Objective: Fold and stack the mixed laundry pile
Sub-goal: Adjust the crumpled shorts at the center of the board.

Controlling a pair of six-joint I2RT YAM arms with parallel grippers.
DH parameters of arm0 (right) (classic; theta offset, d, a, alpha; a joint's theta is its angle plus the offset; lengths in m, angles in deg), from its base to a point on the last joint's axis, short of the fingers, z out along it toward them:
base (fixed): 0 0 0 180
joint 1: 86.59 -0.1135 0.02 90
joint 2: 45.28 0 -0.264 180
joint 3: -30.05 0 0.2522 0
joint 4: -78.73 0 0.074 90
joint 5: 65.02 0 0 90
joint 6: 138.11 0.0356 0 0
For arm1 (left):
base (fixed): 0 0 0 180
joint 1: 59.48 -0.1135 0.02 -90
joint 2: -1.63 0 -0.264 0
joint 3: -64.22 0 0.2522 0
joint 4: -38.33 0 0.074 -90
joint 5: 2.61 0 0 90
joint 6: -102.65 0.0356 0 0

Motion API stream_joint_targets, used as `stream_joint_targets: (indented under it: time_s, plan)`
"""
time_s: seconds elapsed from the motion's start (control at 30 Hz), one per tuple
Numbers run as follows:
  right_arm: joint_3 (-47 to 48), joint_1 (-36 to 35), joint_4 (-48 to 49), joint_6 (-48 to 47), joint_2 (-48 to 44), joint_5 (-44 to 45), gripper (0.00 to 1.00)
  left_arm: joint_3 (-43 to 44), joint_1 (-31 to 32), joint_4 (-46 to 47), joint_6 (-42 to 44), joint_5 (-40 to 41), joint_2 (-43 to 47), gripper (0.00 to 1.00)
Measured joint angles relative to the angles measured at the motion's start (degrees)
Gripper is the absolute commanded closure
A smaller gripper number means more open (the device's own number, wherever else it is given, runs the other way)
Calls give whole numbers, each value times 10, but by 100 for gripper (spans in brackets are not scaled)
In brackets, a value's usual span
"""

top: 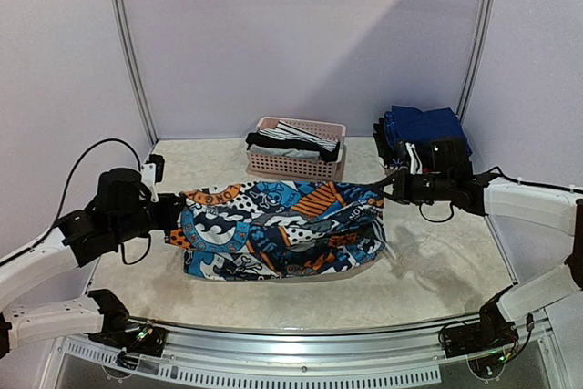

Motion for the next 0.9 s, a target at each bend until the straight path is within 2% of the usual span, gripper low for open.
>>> stream_joint_targets:
  time_s: [0.17, 0.43, 0.5, 0.7, 0.9]
  plan:
    - [-1, 0, -6, -11, -44, 2, 100, -2, 0, -12, 2, 7, 31, 74]
    - [-15, 0, -11, -20, -42, 9, 100, -39, 0, -10, -18, 7, 7, 52]
    - [-16, 0, -17, -23, -37, 16, 100, -50, -1, -6, -23, 2, -3, 49]
    - [-16, 0, -24, -32, -17, 33, 100, -63, -5, 19, -28, -50, -58, 50]
    - [-15, 0, -32, -39, 0, 40, 100, -63, -29, 50, -33, -112, -148, 49]
